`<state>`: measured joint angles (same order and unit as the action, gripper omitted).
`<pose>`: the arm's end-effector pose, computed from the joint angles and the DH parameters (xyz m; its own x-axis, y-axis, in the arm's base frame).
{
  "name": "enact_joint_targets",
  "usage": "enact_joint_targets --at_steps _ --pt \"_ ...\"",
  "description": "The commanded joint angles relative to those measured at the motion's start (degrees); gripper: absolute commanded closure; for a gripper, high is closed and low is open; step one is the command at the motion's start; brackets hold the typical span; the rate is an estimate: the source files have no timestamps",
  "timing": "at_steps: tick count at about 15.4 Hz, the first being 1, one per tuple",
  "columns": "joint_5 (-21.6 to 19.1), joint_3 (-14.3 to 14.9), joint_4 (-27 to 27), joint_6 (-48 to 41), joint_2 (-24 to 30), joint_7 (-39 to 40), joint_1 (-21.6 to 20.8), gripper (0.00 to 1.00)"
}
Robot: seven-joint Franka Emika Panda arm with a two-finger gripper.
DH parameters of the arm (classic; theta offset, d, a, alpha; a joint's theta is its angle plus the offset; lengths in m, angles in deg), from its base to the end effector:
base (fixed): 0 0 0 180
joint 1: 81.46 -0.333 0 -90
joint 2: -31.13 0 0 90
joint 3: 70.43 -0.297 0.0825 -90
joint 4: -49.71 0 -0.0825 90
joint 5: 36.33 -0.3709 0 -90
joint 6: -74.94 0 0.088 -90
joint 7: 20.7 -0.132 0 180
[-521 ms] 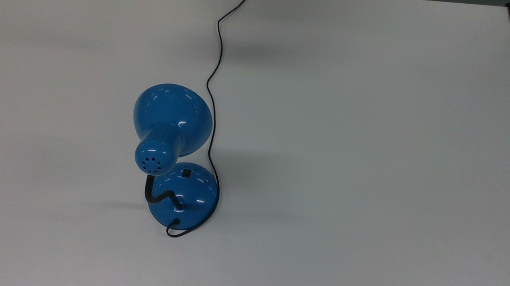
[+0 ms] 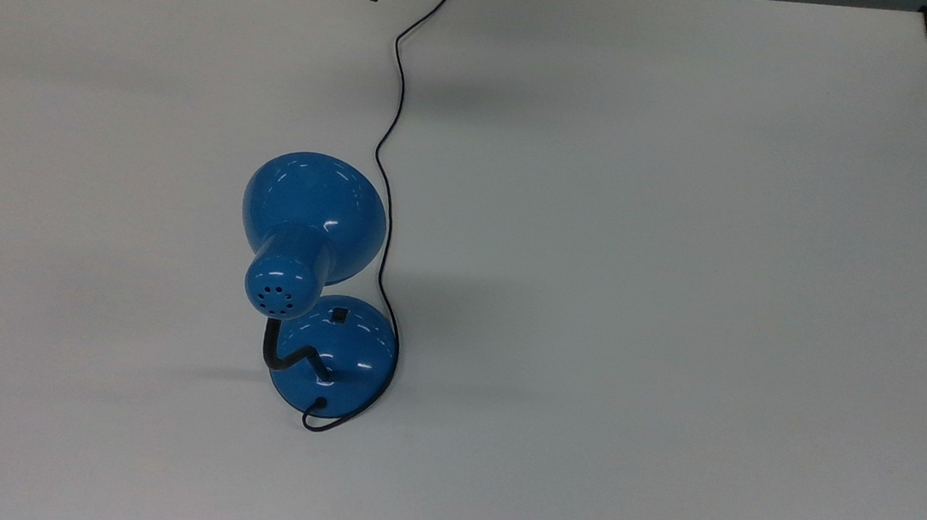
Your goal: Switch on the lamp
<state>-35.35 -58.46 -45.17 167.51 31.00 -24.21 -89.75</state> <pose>0.5409 -0.0369 0.5440 0.9914 -0.1244 -0.0414 -0.1236 -0.9921 0.0201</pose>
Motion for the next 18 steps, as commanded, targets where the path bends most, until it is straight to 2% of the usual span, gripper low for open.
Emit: enact_joint_targets --at_steps 1,2,3,4,5,6,10,14,18 --pt "0.16 0.43 0.92 -0.9 -0.4 0.71 -0.15 0.0" --pt "0.07 0.43 0.84 -0.81 -0.4 0.97 -0.15 0.07" --pt "0.16 0.43 0.84 -0.81 -0.4 1.49 -0.15 0.24" --pt "0.07 0.43 0.75 -0.72 -0.58 3.5 -0.15 0.5" --pt "-0.28 0.43 0.66 -0.63 -0.84 6.65 -0.15 0.83" --pt "-0.54 0.43 0.57 0.32 -1.28 8.77 -0.15 1.0" --pt "-1.25 0.43 -0.48 6.73 -3.29 9.32 -0.33 1.0" --pt "-1.42 0.34 -1.8 17.71 -7.95 10.02 0.11 1.0" --pt "-5.46 0.34 -6.18 34.13 -11.03 12.56 0.46 1.0"
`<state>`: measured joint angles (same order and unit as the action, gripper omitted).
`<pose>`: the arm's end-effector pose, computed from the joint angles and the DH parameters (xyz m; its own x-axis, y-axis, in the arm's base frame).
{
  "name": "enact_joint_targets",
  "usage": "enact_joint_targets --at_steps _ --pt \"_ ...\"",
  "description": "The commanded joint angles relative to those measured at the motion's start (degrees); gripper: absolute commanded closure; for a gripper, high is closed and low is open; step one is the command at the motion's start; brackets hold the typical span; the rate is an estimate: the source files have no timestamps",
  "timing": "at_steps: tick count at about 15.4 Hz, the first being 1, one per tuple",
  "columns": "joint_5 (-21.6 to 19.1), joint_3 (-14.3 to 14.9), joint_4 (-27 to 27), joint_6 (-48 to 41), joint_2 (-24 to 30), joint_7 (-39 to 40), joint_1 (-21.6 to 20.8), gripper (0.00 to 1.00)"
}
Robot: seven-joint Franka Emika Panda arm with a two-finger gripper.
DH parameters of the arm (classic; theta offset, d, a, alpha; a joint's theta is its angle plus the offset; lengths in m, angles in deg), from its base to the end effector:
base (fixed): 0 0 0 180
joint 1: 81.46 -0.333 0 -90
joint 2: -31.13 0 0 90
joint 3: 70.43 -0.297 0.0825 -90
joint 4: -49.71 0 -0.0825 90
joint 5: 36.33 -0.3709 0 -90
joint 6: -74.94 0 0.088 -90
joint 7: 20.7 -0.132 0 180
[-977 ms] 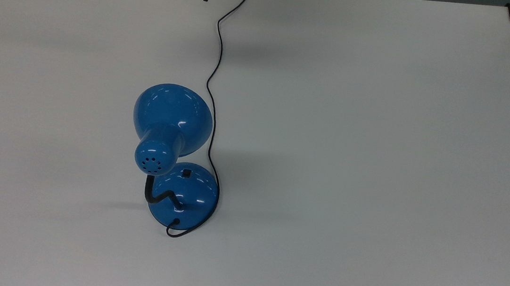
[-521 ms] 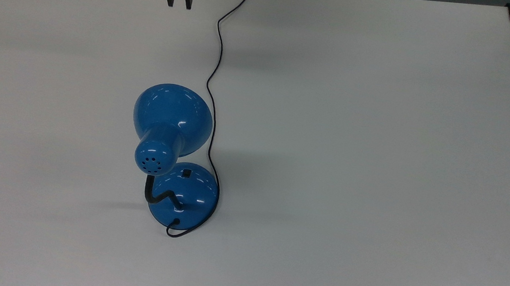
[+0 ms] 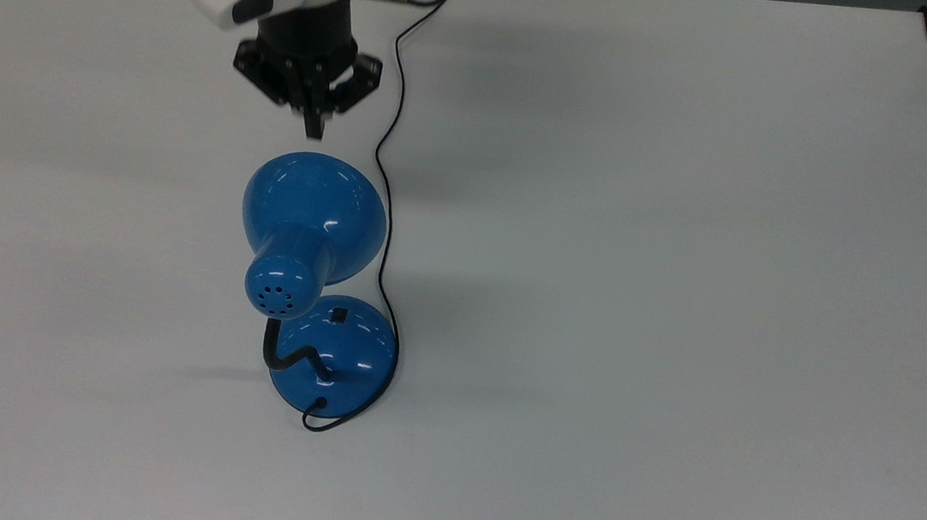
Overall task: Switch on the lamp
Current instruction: 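Move the gripper down toward the switch on the blue lamp base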
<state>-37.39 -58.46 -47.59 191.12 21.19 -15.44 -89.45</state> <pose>0.6172 -0.0348 0.4656 0.9873 0.0237 0.1568 0.0188 -0.9993 0.0326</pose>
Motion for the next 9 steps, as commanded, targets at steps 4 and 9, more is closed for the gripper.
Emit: enact_joint_targets --at_steps 4,9 --pt "-4.39 -0.1 -5.09 21.87 -6.57 3.0 -0.45 1.0" --pt "-4.66 -0.28 -4.74 31.64 -12.03 2.83 -1.42 1.0"
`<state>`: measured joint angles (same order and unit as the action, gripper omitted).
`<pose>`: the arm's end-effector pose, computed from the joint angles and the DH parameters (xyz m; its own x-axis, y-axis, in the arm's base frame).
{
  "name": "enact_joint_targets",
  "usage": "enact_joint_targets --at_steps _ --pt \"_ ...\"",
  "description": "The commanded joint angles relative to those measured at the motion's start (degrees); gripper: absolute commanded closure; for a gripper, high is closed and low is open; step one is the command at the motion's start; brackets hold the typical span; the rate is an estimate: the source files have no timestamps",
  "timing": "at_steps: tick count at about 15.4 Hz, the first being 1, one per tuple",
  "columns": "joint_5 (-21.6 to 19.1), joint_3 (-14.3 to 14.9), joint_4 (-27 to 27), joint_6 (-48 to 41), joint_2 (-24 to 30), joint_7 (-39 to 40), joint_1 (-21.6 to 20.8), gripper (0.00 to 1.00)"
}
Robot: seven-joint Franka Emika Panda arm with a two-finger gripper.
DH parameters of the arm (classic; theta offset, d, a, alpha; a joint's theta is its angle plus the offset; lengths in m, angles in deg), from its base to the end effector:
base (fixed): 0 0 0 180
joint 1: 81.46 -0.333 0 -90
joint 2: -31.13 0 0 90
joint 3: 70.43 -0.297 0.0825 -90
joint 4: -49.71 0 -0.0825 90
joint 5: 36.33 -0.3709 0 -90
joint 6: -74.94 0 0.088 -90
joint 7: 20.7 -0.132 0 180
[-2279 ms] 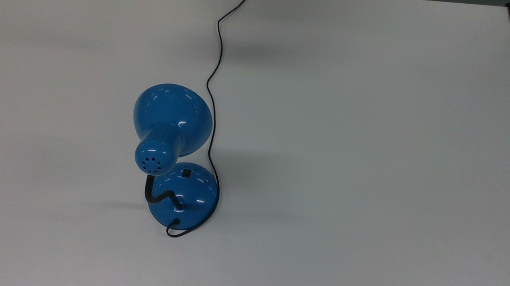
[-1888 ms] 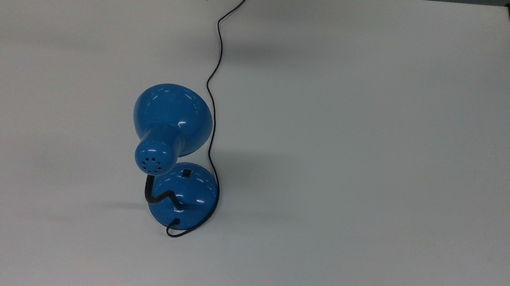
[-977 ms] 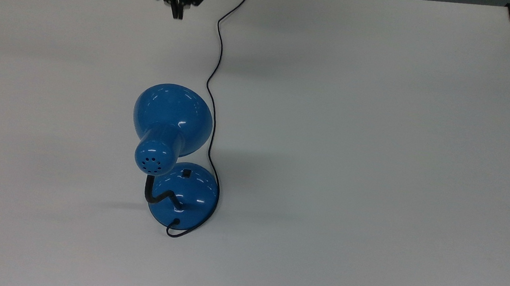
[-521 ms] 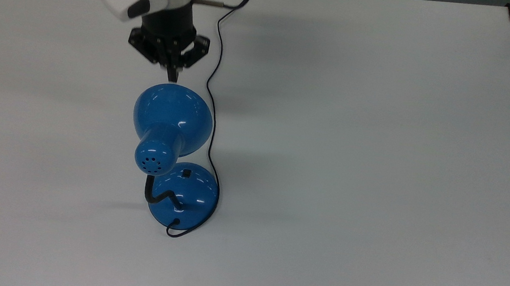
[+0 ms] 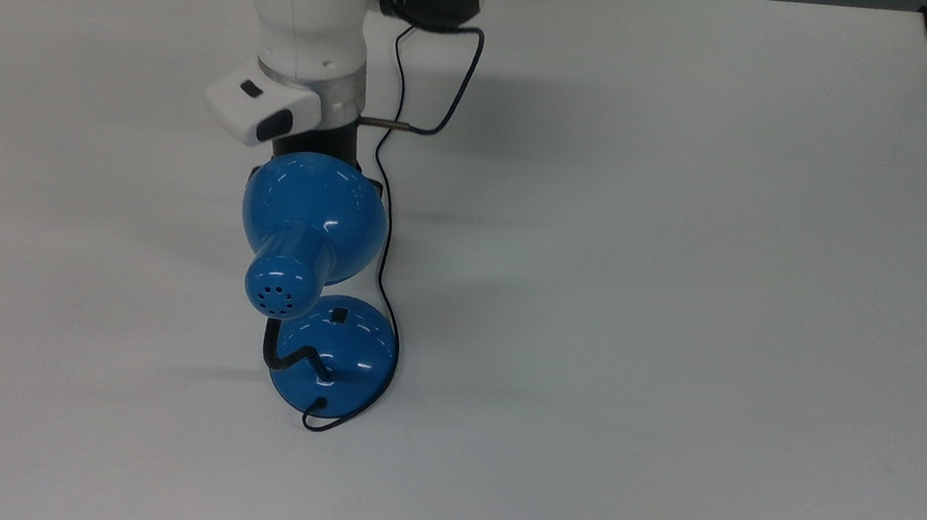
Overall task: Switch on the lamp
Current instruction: 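Move the gripper down toward the switch on the blue lamp base, then press the switch on the lamp base with the gripper fingers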
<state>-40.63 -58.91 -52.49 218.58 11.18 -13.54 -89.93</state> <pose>0.6664 -0.0246 0.3701 0.9275 0.0514 0.3702 0.0350 -0.9981 0.0509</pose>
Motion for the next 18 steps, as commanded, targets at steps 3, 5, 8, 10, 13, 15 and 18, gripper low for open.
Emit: enact_joint_targets --at_steps 3,5,8,10,13,15,18 --pt "-1.42 0.17 0.16 9.36 -5.1 0.93 -1.81 1.0" --pt "-1.42 0.17 0.43 10.78 -6.24 0.23 -2.08 1.0" --pt "-1.5 0.17 2.35 10.79 -8.09 -0.03 -2.17 1.0" --pt "-1.42 0.17 3.94 10.79 -9.76 -0.64 -2.17 1.0" --pt "-1.15 0.26 4.65 10.79 -10.82 -1.18 -2.78 1.0" --pt "-0.89 0.26 4.65 10.79 -11.17 -1.18 -2.87 1.0" --pt "-0.71 0.25 4.65 10.79 -11.35 -1.18 -2.96 1.0"
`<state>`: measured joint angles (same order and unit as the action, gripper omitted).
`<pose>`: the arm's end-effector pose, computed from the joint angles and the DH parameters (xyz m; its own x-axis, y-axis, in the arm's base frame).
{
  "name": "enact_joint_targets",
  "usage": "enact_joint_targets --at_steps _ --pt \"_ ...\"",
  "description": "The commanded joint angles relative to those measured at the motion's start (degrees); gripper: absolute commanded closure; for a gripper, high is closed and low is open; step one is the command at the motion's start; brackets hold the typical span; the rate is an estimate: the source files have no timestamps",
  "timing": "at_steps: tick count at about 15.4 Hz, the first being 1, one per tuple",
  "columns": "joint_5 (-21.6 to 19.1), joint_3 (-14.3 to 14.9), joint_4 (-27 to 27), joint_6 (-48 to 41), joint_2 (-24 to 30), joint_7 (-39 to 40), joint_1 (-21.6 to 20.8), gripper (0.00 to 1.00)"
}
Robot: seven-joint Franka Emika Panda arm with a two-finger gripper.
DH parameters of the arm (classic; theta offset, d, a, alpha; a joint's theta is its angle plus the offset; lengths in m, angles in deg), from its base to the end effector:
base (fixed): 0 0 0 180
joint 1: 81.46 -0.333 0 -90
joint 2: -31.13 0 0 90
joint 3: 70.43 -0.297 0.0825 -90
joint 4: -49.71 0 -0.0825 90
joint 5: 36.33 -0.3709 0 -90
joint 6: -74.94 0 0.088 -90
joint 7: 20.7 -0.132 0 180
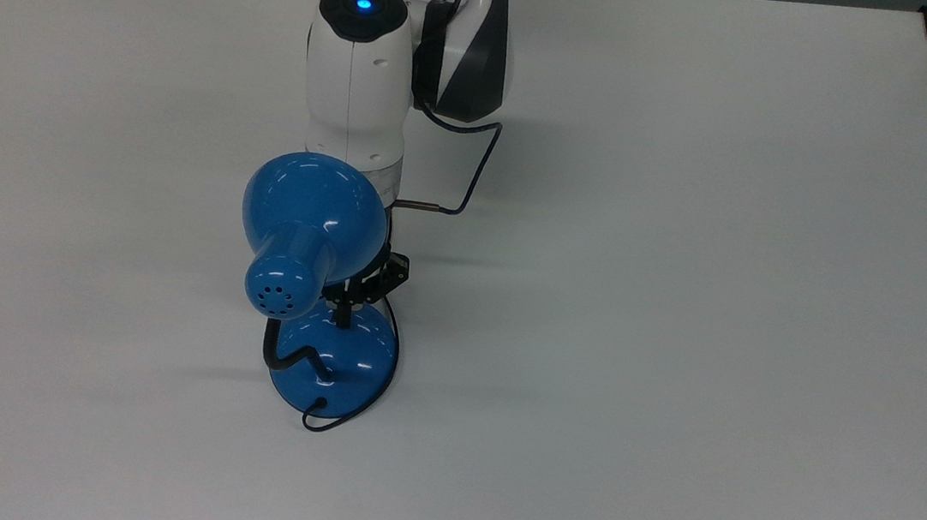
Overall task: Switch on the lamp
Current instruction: 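Press the switch on the lamp base with the gripper fingers, then lift the gripper up away from the lit lamp base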
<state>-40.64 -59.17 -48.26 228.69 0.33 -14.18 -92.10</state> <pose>0.6995 0.0067 0.3017 0.8991 0.1039 0.4251 0.0723 -0.9933 0.0899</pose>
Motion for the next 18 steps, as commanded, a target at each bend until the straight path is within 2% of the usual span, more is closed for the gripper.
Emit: enact_joint_targets --at_steps 1,8,13,15,18 --pt "-0.7 0.52 0.42 0.68 -0.49 -0.54 -0.79 1.0" --pt "-0.96 0.52 2.09 0.94 -3.47 -0.63 -0.79 1.0" --pt "-0.61 0.52 1.91 4.81 -4.27 -1.68 -1.23 1.0" --pt "-0.7 0.87 0.78 4.37 -1.91 -1.77 -1.32 1.0" --pt "-0.61 0.87 -5.1 1.83 4.67 -1.68 -1.4 1.0"
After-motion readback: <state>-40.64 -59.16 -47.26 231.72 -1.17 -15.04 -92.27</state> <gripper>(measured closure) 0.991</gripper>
